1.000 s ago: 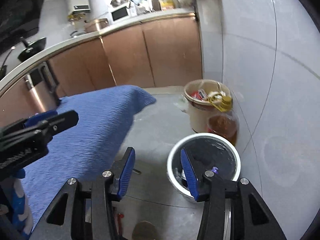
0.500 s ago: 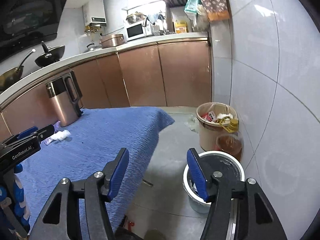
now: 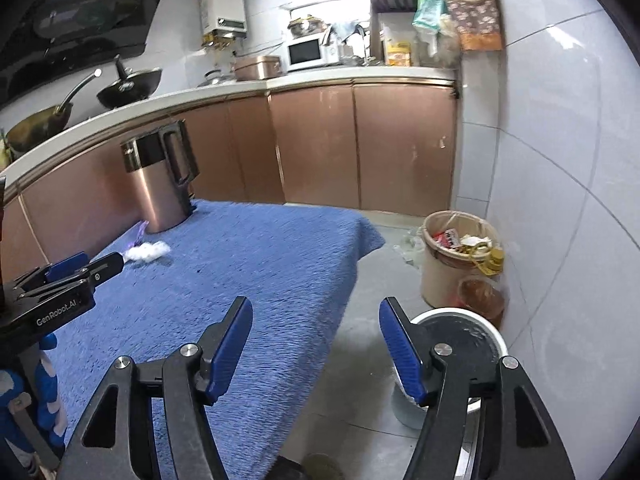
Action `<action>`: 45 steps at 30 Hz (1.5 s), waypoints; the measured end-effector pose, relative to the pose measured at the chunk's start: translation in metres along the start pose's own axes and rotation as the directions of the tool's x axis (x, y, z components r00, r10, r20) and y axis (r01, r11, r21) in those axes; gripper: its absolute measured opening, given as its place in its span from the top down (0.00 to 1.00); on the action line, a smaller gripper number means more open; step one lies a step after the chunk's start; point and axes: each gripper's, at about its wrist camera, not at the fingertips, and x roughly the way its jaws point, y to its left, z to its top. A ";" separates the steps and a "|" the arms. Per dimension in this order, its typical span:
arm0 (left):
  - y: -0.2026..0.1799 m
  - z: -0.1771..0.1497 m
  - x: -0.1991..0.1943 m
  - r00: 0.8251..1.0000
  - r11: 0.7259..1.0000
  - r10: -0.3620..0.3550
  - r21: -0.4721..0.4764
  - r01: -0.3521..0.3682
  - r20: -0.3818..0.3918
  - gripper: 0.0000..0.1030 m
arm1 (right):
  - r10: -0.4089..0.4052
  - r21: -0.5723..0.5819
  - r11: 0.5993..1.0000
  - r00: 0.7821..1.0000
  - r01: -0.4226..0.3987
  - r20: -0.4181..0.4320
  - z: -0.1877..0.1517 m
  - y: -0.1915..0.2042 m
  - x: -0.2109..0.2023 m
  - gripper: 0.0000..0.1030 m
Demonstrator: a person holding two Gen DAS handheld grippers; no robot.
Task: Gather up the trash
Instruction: 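Move both open tools back over the table, then grasp the purple-and-clear wrapper with the left tool while the right tool grasps the clear plastic wrapper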
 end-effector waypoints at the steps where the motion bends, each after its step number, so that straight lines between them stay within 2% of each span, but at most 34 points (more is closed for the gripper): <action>1: 0.006 0.000 0.003 1.000 1.000 0.007 -0.002 -0.007 -0.005 0.37 | 0.008 -0.007 1.000 1.000 -0.008 -0.009 0.000 0.004 0.005 0.38; 8: 0.061 0.005 0.037 0.996 0.997 0.078 0.021 -0.077 -0.049 0.37 | 0.097 -0.108 0.988 0.992 -0.106 -0.087 0.018 0.045 0.053 0.38; 12: 0.106 0.009 0.067 0.992 0.995 0.093 0.034 -0.090 -0.089 0.37 | 0.161 -0.200 0.962 0.977 -0.187 -0.139 0.036 0.084 0.092 0.38; 17: 0.156 0.015 0.111 0.987 0.994 0.094 0.060 -0.087 -0.134 0.37 | 0.234 -0.250 0.927 0.953 -0.279 -0.194 0.054 0.124 0.139 0.38; 26: 0.193 0.022 0.171 0.977 0.993 0.008 0.116 0.017 -0.211 0.37 | 0.347 -0.309 0.846 0.888 -0.436 -0.303 0.073 0.185 0.218 0.38; 31: 0.201 0.022 0.192 0.972 0.993 -0.024 0.109 0.050 -0.234 0.37 | 0.423 -0.237 0.819 0.829 -0.522 -0.364 0.073 0.202 0.257 0.38; 35: 0.201 0.021 0.203 0.968 0.992 -0.041 0.106 0.069 -0.246 0.37 | 0.466 -0.165 0.815 0.797 -0.556 -0.384 0.072 0.209 0.278 0.39; 39: 0.199 0.020 0.212 0.963 0.990 -0.073 0.094 0.101 -0.259 0.37 | 0.514 -0.097 0.803 0.765 -0.588 -0.389 0.071 0.212 0.291 0.45; 43: 0.198 0.019 0.214 0.960 0.989 -0.086 0.096 0.116 -0.268 0.38 | 0.522 -0.075 0.801 0.754 -0.594 -0.398 0.071 0.215 0.300 0.55; 44: 0.198 0.019 0.214 0.959 0.989 -0.089 0.091 0.118 -0.268 0.39 | 0.521 -0.074 0.801 0.754 -0.594 -0.400 0.071 0.215 0.302 0.61; 45: 0.199 0.018 0.216 0.959 0.989 -0.091 0.087 0.118 -0.269 0.46 | 0.521 -0.072 0.801 0.752 -0.594 -0.405 0.070 0.216 0.303 0.70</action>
